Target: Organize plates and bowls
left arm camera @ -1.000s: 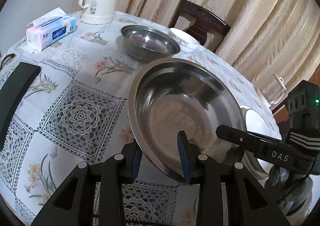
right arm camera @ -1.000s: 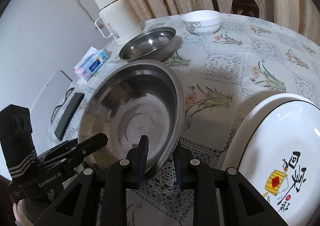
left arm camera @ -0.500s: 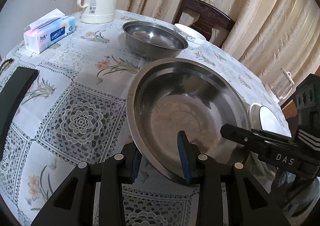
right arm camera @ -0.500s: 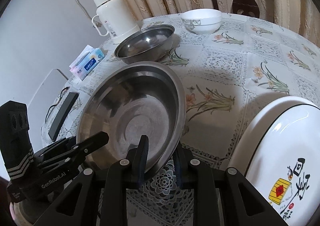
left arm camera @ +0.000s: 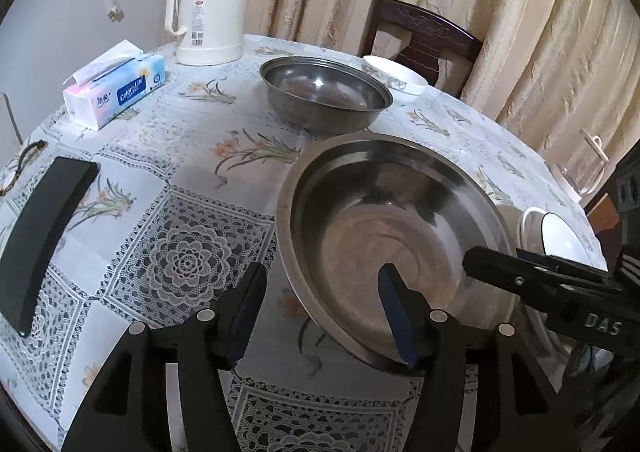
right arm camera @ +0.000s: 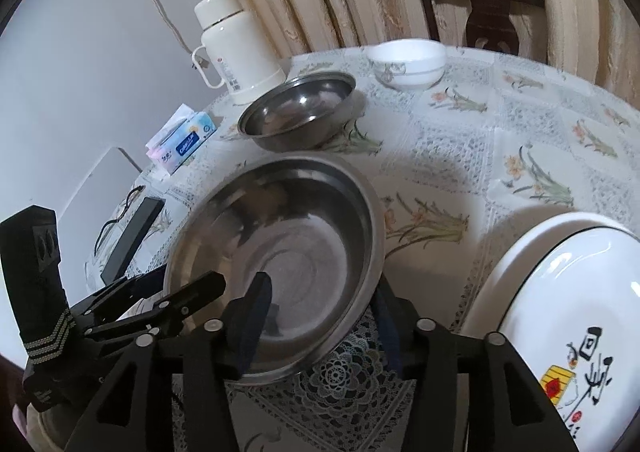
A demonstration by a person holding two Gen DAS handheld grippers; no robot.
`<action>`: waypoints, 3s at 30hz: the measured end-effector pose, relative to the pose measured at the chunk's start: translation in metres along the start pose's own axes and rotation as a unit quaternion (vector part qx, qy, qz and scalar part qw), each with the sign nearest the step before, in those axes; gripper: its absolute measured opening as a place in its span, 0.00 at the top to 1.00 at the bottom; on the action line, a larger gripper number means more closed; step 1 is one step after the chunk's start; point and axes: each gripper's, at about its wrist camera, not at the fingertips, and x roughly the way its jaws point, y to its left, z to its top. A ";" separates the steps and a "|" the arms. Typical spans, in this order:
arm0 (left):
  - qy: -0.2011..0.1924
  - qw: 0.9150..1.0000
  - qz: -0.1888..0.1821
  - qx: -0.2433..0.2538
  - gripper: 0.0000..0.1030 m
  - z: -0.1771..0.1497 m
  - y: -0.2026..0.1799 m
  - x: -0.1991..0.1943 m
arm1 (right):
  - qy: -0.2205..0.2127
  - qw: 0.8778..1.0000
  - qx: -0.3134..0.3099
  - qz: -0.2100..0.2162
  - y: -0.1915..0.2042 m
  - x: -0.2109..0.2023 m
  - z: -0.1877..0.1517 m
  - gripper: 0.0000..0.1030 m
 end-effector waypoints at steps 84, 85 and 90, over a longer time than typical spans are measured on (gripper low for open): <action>0.030 0.992 -0.099 -0.070 0.58 0.166 0.068 0.118 | 0.100 0.989 0.092 0.059 -0.039 0.127 0.158 0.70; 0.032 0.993 -0.096 -0.068 0.58 0.166 0.068 0.118 | 0.099 0.989 0.090 0.059 -0.038 0.126 0.157 0.70; 0.030 0.994 -0.088 -0.063 0.58 0.165 0.066 0.113 | 0.083 0.993 0.063 0.051 -0.029 0.112 0.157 0.70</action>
